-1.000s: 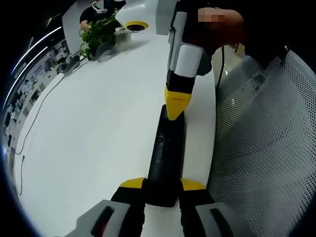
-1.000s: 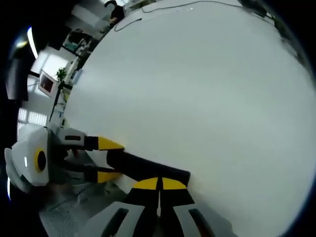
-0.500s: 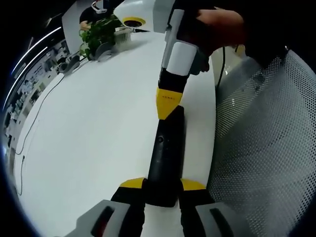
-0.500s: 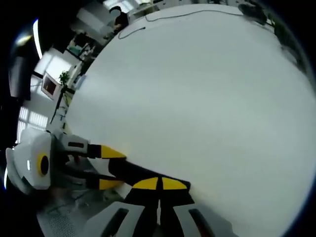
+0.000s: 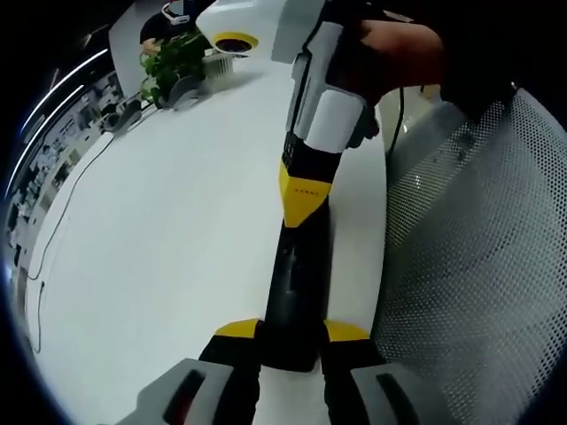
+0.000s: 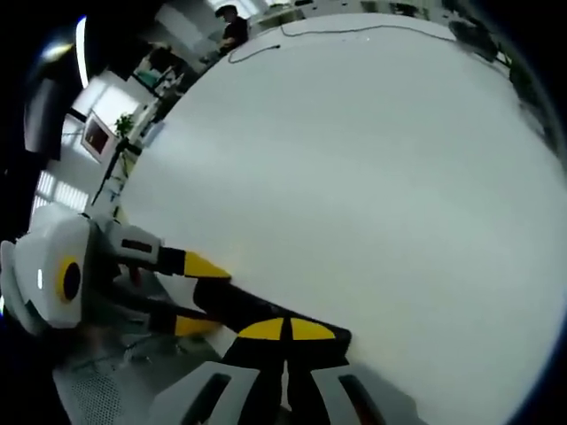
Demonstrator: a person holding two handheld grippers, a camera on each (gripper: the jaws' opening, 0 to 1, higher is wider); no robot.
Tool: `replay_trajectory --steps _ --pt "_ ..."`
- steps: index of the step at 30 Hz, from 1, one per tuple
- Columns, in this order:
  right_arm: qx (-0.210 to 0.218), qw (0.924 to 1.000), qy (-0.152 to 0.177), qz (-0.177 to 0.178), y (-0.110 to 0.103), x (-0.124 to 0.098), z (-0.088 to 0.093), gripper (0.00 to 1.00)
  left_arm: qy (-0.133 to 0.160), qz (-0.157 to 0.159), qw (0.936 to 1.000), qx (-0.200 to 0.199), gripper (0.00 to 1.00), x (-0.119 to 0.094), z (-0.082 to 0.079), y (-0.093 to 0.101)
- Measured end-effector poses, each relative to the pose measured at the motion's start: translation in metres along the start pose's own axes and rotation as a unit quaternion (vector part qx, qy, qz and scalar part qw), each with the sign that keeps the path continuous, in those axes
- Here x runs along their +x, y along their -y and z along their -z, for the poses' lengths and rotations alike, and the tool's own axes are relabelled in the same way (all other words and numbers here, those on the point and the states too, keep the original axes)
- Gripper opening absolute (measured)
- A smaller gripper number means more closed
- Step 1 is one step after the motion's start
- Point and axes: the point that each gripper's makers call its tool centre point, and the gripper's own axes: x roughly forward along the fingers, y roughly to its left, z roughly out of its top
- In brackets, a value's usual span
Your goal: Press the specified remote control buttons in sequence, fully releasing each button before pressing the next.
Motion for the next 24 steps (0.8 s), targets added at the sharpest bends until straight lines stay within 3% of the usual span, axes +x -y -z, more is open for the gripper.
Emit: replay_trajectory --steps 15,17,21,24 --pt "0.0 1.0 0.002 0.003 0.002 0.0017 -0.0016 0.0 0.002 -0.001 1.0 -0.004 0.25 0.0004 -0.001 -0.0006" --pt "0.013 0.9999 0.002 -0.007 0.0028 0.0012 -0.0021 0.0 0.003 -0.001 1.0 -0.006 0.25 0.0004 -0.001 -0.0005" --pt "0.082 0.9959 0.001 -0.039 0.002 -0.001 -0.002 0.0 0.005 -0.003 1.0 -0.006 0.25 0.0003 -0.0011 -0.0003" --pt "0.088 0.9951 -0.006 -0.043 0.0034 -0.002 -0.0004 0.0 0.005 -0.003 1.0 -0.005 0.25 0.0004 -0.0011 -0.0003"
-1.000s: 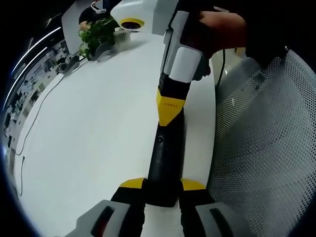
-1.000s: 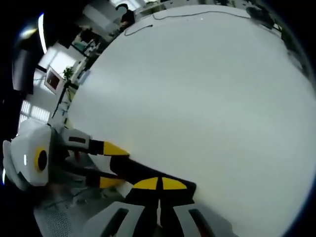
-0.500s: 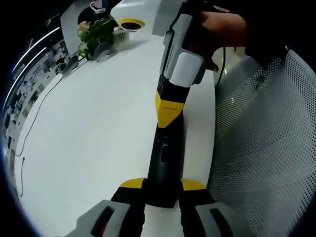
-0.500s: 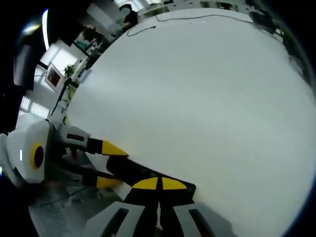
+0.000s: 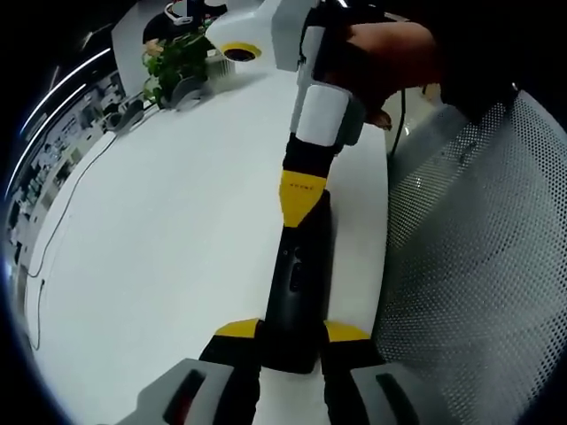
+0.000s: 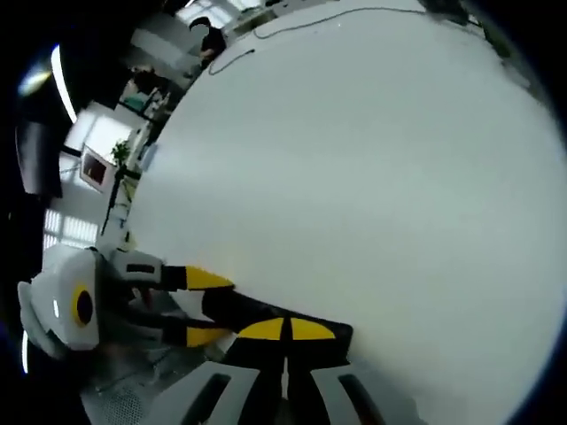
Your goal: Press the specified remote control buttons in sequence, fully releasing each button before pressing the next.
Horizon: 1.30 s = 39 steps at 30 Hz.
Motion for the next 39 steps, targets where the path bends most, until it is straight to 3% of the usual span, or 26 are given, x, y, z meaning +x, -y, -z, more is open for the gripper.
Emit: replay_trajectory --steps 5,12,19,32,39 --pt "-0.019 0.9997 -0.002 0.015 -0.002 -0.002 0.0 0.0 0.001 0.0 1.0 0.0 0.25 0.0 0.0 0.0" --pt "-0.015 0.9996 -0.016 -0.018 -0.015 0.0 0.005 0.0 0.003 -0.001 1.0 -0.002 0.25 0.0 0.0 0.0" --pt "-0.046 0.9983 -0.036 0.001 -0.014 0.005 0.013 0.0 0.003 0.0 1.0 -0.003 0.26 0.0 0.0 0.001" --pt "-0.117 0.9919 -0.035 0.033 -0.014 0.007 0.013 0.0 0.003 0.0 1.0 -0.003 0.26 -0.001 0.0 0.001" --pt "-0.097 0.9945 -0.028 0.026 -0.011 0.007 0.012 0.0 0.003 0.001 1.0 -0.002 0.26 0.0 -0.001 0.001"
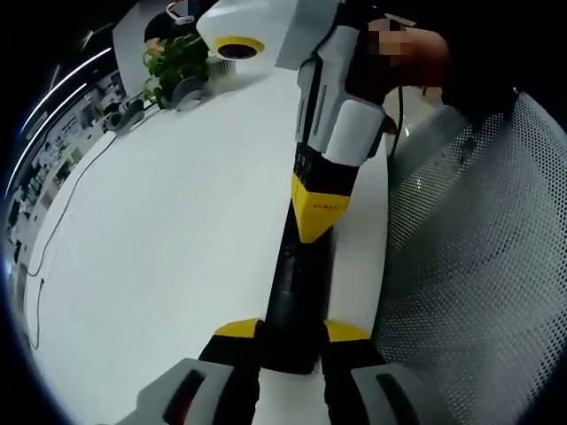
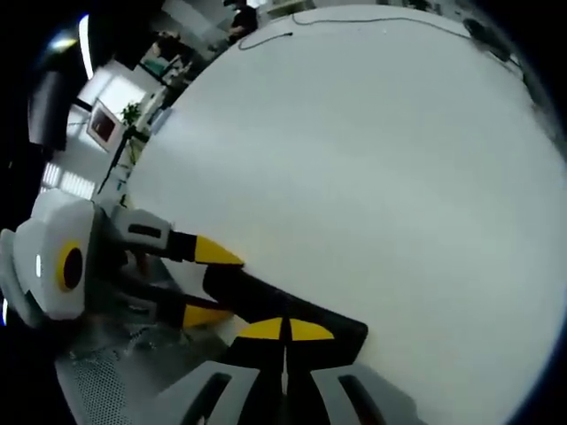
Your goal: Press the specified remote control buttons in sequence, fully releasing each button before pressing the next.
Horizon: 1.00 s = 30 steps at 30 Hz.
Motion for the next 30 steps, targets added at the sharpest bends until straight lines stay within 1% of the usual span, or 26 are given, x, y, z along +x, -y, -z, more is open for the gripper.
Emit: replay_trajectory --steps 4,6,8,17,19,22,27,30 --pt "-0.003 1.0 -0.001 0.001 0.0 0.0 -0.0001 0.0 0.0 0.0 1.0 0.0 0.26 0.0003 -0.0003 -0.0003" --pt "0.003 1.0 -0.001 -0.007 0.0003 -0.001 -0.0004 0.0 0.0 -0.001 1.0 0.0 0.26 0.0004 -0.0004 -0.0004" --pt "-0.007 0.9999 -0.007 -0.013 -0.0012 -0.0011 -0.0003 0.0 0.001 -0.001 1.0 0.0 0.26 0.0005 -0.0005 -0.0006" --pt "-0.004 0.9999 -0.01 -0.013 -0.0021 -0.0019 0.0007 0.0 0.003 -0.001 1.0 -0.001 0.26 0.0006 -0.0004 -0.0008" --pt "0.002 0.9997 -0.018 -0.014 -0.0004 -0.0033 0.0032 0.0 0.004 -0.001 1.0 0.0 0.26 0.0005 -0.0004 -0.0007" --pt "0.005 0.9997 -0.021 -0.012 0.0004 -0.0051 0.0045 0.0 0.004 -0.001 1.0 0.0 0.26 0.0005 -0.0004 -0.0006" --pt "0.012 0.9996 -0.019 -0.019 -0.0009 -0.0087 0.004 0.0 0.004 -0.001 1.0 0.0 0.26 0.0003 -0.0003 -0.0004" --pt "0.019 0.9991 -0.032 -0.018 -0.0008 -0.0098 0.0085 0.0 0.004 -0.001 1.0 -0.001 0.26 0.0002 -0.0002 -0.0003"
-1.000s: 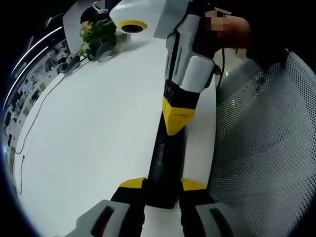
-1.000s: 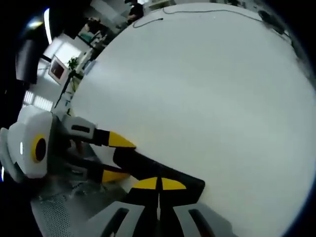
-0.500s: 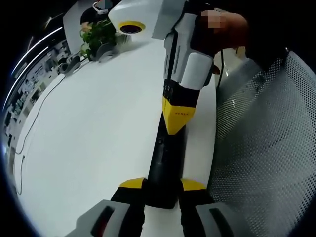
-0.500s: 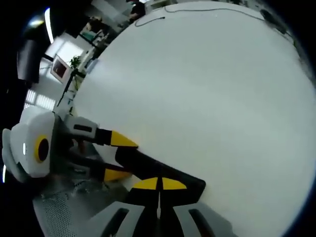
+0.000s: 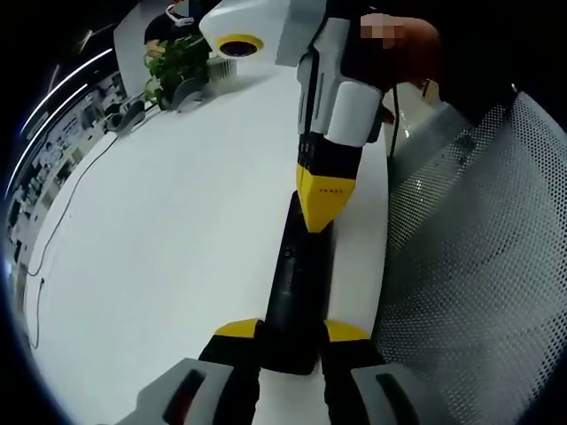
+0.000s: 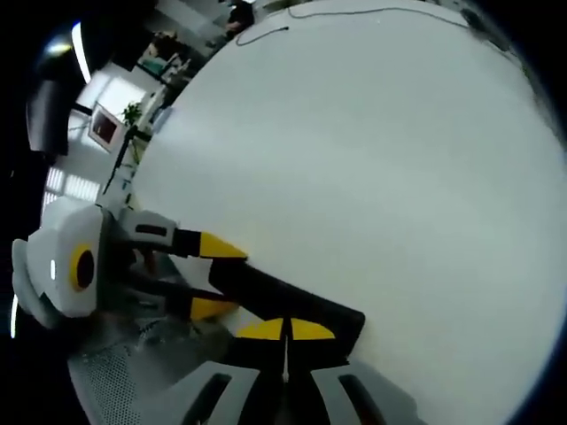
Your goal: Press the specified remote control buttons in sequence, fully releasing each button before pressing the next.
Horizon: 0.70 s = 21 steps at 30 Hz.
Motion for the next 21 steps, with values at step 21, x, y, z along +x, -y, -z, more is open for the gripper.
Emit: replay_trajectory --steps 21 --pt "-0.01 0.9997 -0.014 0.015 0.0035 0.0045 0.0061 0.0 -0.001 0.001 1.0 0.002 0.26 -0.0002 0.0 0.0002"
